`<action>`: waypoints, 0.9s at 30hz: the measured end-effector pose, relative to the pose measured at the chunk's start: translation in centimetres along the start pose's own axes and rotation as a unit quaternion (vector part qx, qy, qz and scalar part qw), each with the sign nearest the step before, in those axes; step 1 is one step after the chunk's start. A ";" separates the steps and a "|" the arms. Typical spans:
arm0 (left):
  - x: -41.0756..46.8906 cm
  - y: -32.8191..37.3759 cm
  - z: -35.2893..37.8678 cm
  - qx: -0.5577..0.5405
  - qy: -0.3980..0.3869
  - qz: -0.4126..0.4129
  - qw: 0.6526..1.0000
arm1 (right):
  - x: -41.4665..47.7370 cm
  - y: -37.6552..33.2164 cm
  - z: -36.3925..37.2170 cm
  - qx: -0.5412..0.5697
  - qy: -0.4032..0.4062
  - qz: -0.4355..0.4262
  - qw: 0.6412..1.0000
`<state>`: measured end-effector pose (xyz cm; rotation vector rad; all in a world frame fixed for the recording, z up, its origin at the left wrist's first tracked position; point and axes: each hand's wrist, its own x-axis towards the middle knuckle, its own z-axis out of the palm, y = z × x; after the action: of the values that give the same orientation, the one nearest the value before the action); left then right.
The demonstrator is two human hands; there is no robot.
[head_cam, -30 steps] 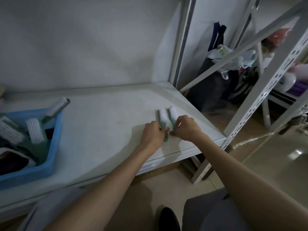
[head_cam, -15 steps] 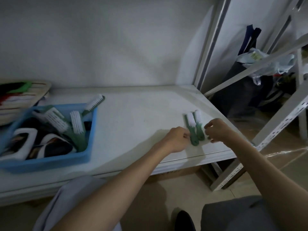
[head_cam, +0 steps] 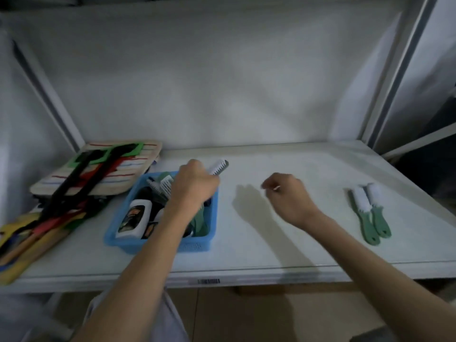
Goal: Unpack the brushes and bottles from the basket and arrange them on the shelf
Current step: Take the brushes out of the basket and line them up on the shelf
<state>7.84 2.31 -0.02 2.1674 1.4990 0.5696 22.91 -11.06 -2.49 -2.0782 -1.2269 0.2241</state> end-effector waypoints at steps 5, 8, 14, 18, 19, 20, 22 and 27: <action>0.1 -3.5 -1.4 0.137 -0.165 -0.058 0.975 | 1.7 -5.1 6.1 0.032 -0.036 -0.050 0.998; -0.1 -4.3 -0.4 0.147 -0.203 -0.045 0.967 | 2.9 -6.9 8.8 0.019 -0.036 -0.021 0.999; -0.6 -4.4 0.7 0.200 -0.178 -0.019 0.963 | 4.4 -9.6 12.4 -0.131 0.000 0.079 0.988; -0.3 -5.4 1.1 0.163 -0.206 -0.020 0.965 | 5.2 -9.9 13.2 -0.098 -0.024 0.128 0.987; -0.2 -5.7 1.2 0.163 -0.207 -0.017 0.965 | 5.7 -9.9 13.2 -0.059 -0.045 0.152 0.986; -0.3 -6.0 1.3 0.159 -0.202 -0.017 0.966 | 6.2 -9.8 13.1 -0.020 -0.059 0.176 0.982; -0.5 -6.2 1.3 0.136 -0.184 -0.029 0.973 | 7.2 -9.5 13.1 0.048 -0.067 0.212 0.974; -0.2 -7.2 -0.1 0.026 -0.160 -0.055 0.985 | 7.9 -8.8 13.2 0.211 -0.050 0.249 0.944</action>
<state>2.23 4.36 -4.01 2.0789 1.4566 0.1370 14.78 4.49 -5.06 -1.9669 -0.6083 0.7619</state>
